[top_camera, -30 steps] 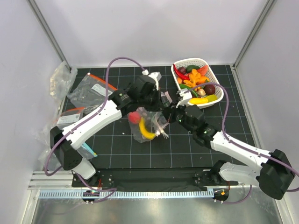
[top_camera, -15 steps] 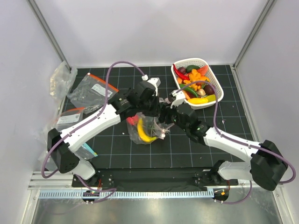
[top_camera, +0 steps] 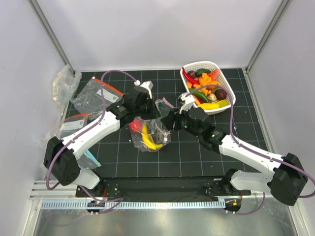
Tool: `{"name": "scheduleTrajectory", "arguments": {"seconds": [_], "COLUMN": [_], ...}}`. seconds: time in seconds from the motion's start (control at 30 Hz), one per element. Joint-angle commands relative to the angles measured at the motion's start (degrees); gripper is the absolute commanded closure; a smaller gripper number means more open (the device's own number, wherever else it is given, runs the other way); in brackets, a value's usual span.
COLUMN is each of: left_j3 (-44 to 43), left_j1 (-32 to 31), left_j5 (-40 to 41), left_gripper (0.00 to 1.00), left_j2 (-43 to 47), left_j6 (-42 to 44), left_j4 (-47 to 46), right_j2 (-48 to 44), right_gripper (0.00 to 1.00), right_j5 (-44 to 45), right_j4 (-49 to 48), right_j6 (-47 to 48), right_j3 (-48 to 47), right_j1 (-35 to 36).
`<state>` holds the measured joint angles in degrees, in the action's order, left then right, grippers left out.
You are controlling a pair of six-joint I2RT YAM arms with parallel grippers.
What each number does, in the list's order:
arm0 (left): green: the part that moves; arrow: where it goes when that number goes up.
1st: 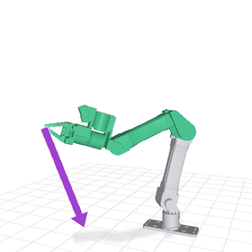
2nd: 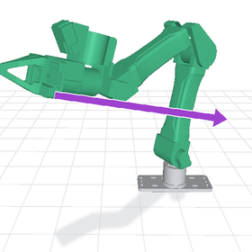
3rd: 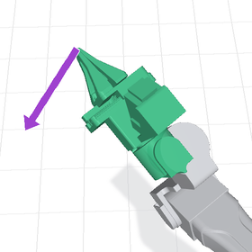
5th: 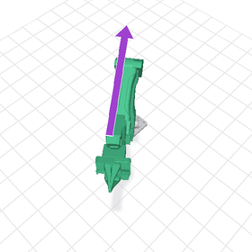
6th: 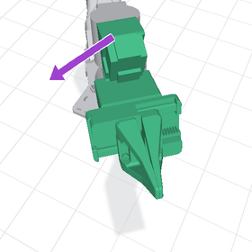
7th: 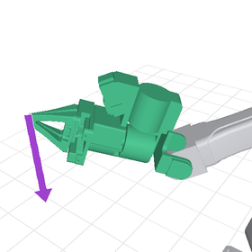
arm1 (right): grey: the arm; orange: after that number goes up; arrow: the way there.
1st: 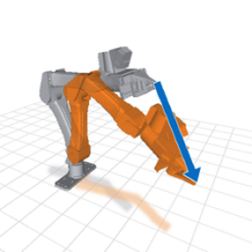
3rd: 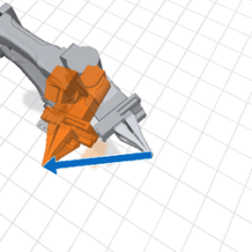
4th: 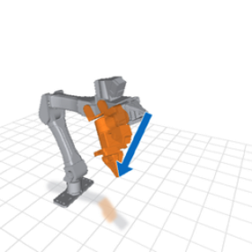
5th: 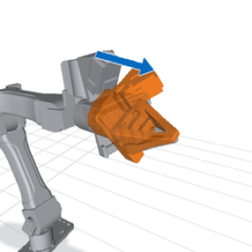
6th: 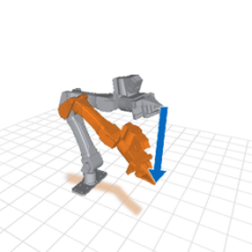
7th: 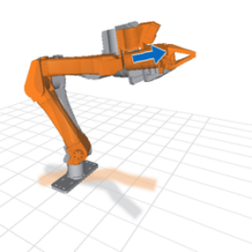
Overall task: Place the food in the zip-top bag and seal the zipper
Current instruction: Place the fake vegetable in the zipper food storage bag, then adjust the zipper food storage bag at the center of the board.
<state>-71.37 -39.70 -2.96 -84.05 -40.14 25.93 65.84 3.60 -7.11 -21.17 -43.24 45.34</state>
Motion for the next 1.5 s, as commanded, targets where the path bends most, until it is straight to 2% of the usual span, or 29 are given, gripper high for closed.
{"name": "scheduleTrajectory", "arguments": {"seconds": [0.0, 0.27, 0.37, 0.43, 0.47, 0.6, 0.73, 0.8, 0.83, 0.97, 1.03, 1.17, 1.27, 1.33, 1.47], "left_j3": [2.5, 3.5, 3.7, 3.8, 4.0, 4.5, 4.4, 4.5, 4.4, 4.1, 4.3, 4.3, 4.3, 4.4, 4.8], "left_j1": [-0.3, 0.0, 0.0, 0.3, 0.7, 0.9, 0.8, 0.8, 0.8, 1.7, 2.4, 3.2, 3.3, 3.3, 3.4], "left_j5": [-1.2, -1.1, -0.1, 1.3, 1.4, 0.6, 1.2, 1.6, 2.1, 5.4, 5.0, 4.0, 3.5, 3.1, 3.1], "left_gripper": [0.98, 0.98, 0.97, 0.97, 0.97, 0.97, 0.97, 0.97, 0.96, 0.94, 0.94, 0.94, 0.94, 0.94, 0.95], "left_j2": [3.3, 5.0, 6.1, 6.6, 6.9, 7.8, 7.9, 8.1, 8.3, 8.5, 8.4, 8.2, 7.9, 8.0, 8.7], "left_j6": [-1.5, -2.3, -1.7, -1.4, -1.5, -1.5, -1.3, -1.3, -1.2, -0.6, -0.8, -1.3, -1.4, -1.6, -2.1], "left_j4": [-7.9, -9.1, -8.7, -8.1, -8.1, -8.6, -8.4, -8.4, -8.0, -6.3, -6.0, -5.9, -6.1, -6.1, -6.5], "right_j2": [-2.4, -6.2, -7.8, -8.5, -8.9, -9.2, -8.8, -8.9, -8.7, -8.5, -8.5, -7.3, -5.8, -4.9, -3.8], "right_gripper": [0.46, 0.39, 0.3, 0.29, 0.3, 0.45, 0.58, 0.58, 0.57, 0.43, 0.4, 0.24, 0.24, 0.31, 0.36], "right_j5": [-0.4, 5.1, 4.1, 4.8, 7.5, 10.6, 6.9, 1.3, -0.8, -10.4, -14.6, -21.9, -21.5, -21.2, -19.0], "right_j4": [0.2, 0.4, 1.4, 3.4, 4.9, 6.2, 6.0, 4.4, 3.5, 0.4, -1.0, -3.9, -3.9, -2.5, -0.4], "right_j6": [0.4, -0.6, -0.5, 0.2, 0.4, 0.9, 1.3, 1.9, 2.8, 5.5, 6.1, 7.2, 8.0, 8.9, 9.7], "right_j3": [-1.7, 0.3, 0.2, -1.0, -1.2, -1.6, -1.8, -1.5, -1.3, -0.5, 0.0, 0.8, 0.2, -0.7, -1.7], "right_j1": [0.3, 0.3, 0.3, 0.3, 0.3, 0.3, 0.3, 0.3, 0.3, 0.3, 0.3, 0.4, 1.3, 1.8, 2.5]}}
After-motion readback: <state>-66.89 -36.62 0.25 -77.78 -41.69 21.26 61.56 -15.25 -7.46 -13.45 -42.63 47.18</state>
